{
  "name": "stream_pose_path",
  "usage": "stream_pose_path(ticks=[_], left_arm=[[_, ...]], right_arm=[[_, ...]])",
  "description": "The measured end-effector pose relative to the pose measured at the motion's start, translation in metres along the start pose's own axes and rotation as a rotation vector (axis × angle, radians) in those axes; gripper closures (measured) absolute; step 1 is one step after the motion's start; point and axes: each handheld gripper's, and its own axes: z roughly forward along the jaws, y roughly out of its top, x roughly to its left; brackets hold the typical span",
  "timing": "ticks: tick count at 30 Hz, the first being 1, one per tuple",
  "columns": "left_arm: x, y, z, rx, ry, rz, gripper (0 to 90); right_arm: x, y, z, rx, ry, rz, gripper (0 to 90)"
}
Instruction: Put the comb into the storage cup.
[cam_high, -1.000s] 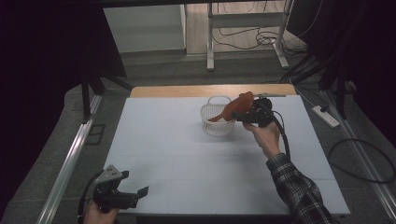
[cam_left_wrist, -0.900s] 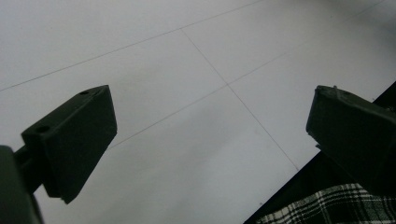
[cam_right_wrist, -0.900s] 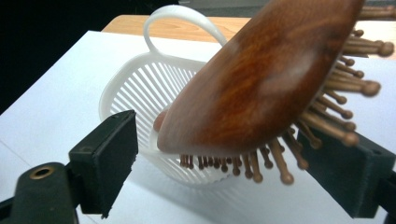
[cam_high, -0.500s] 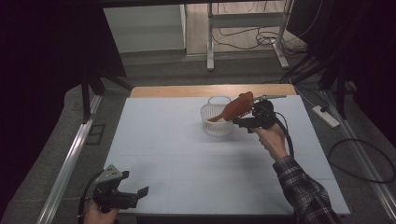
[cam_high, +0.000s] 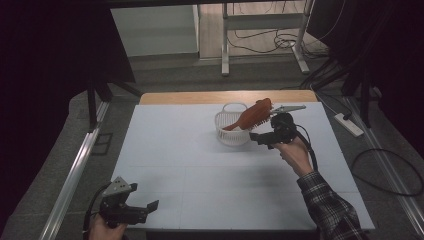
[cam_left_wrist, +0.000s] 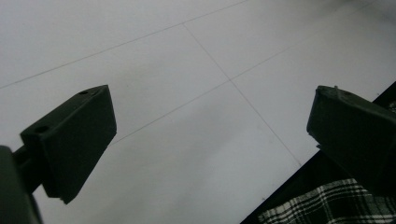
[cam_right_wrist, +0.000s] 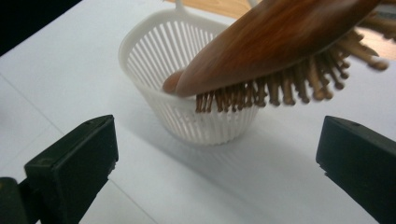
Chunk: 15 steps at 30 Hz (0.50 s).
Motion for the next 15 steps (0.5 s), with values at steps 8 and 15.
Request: stream_pose_path(ticks=[8, 15], left_arm=[[0.001, 0.0, 0.001, 0.006, -0.013, 0.0, 1.9], [0.001, 0.0, 0.001, 0.003, -0.018, 0.0, 2.0]], right_arm=[[0.0, -0.009, -0.003, 0.004, 0.01, 0.0, 0.0], [0.001, -0.016, -0.003, 0.011, -0.01, -0.021, 0.0]])
